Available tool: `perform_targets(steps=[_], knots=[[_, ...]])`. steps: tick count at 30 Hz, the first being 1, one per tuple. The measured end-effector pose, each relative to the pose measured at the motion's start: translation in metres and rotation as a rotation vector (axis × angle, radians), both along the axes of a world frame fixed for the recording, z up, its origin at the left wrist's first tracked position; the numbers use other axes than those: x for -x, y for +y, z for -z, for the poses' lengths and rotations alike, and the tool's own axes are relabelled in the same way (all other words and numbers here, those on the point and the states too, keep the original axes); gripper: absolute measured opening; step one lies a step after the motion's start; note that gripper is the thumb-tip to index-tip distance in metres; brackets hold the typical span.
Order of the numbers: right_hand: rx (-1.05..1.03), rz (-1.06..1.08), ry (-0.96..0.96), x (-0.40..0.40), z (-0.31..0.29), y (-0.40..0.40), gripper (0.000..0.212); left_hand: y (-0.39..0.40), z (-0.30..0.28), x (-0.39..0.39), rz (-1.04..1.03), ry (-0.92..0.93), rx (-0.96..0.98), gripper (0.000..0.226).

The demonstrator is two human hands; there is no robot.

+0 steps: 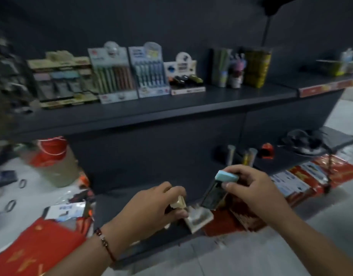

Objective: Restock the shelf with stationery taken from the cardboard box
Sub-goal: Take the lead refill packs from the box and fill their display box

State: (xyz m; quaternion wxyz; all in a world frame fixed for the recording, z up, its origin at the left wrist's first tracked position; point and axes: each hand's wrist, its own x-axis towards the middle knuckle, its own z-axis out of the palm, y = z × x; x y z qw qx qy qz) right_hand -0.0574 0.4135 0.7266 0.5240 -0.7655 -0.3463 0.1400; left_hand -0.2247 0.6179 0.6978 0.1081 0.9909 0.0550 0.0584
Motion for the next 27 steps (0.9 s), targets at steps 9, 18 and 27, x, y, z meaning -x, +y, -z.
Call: perform_targets(steps=[9,18,27], knots=[[-0.423,-0.024,0.603,0.006,-0.030,0.222,0.016,0.192,-0.043,0.062,-0.331,-0.209,0.120,0.050],[-0.461,-0.177,0.587,-0.027,-0.069,0.382,0.017,0.306,-0.078,0.038,-0.484,-0.180,0.001,0.055],[-0.408,-0.397,0.187,-0.052,-0.115,0.507,0.019,0.371,-0.099,0.016,-0.527,-0.185,-0.168,0.058]])
